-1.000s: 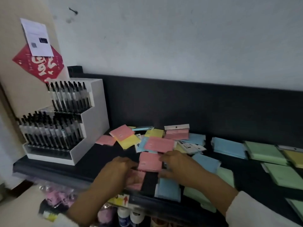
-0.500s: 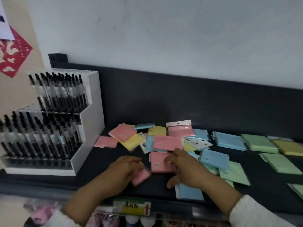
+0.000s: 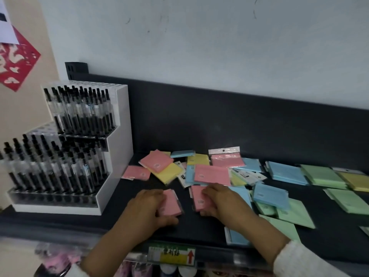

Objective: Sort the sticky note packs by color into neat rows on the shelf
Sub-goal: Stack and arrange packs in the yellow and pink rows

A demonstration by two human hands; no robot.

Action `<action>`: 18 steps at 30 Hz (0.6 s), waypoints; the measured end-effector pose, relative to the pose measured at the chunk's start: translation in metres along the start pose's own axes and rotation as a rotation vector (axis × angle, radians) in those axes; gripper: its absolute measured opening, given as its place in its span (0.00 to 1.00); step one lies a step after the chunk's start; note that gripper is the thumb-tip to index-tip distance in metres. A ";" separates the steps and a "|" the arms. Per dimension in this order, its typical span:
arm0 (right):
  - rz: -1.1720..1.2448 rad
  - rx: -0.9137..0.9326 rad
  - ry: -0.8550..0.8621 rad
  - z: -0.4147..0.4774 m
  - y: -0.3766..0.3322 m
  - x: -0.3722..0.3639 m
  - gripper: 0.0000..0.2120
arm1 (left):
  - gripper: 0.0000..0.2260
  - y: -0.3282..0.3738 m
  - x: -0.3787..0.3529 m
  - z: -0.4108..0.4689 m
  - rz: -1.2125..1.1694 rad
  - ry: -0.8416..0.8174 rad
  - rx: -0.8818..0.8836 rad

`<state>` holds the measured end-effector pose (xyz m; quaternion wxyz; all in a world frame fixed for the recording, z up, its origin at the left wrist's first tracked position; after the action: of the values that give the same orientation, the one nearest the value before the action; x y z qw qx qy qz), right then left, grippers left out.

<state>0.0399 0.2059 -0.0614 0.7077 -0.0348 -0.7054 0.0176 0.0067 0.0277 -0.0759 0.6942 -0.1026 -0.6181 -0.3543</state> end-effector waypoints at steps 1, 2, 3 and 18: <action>-0.014 -0.007 0.004 0.001 -0.001 0.001 0.25 | 0.33 0.001 -0.002 -0.001 0.019 -0.044 0.004; -0.040 -0.009 0.007 0.002 -0.002 0.002 0.23 | 0.32 0.001 -0.002 -0.001 0.027 -0.048 0.004; -0.089 -0.002 0.007 0.001 -0.005 0.003 0.22 | 0.31 0.000 -0.001 -0.001 0.031 -0.040 0.013; 0.187 -0.021 0.213 -0.025 -0.010 0.025 0.22 | 0.15 -0.001 0.038 -0.005 -0.084 0.288 0.089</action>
<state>0.0648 0.1969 -0.0354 0.7733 -0.1094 -0.6203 0.0723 0.0098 0.0097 -0.0415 0.7643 0.0059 -0.5308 -0.3663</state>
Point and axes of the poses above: each hand's wrist, its own z-axis towards the middle knuckle, its own x-axis out of the back of the hand, y = z × x, the point moved 7 cm from there along z, towards the middle knuckle, and after that the axes turned 6 degrees about -x, right-handed, at the moved point
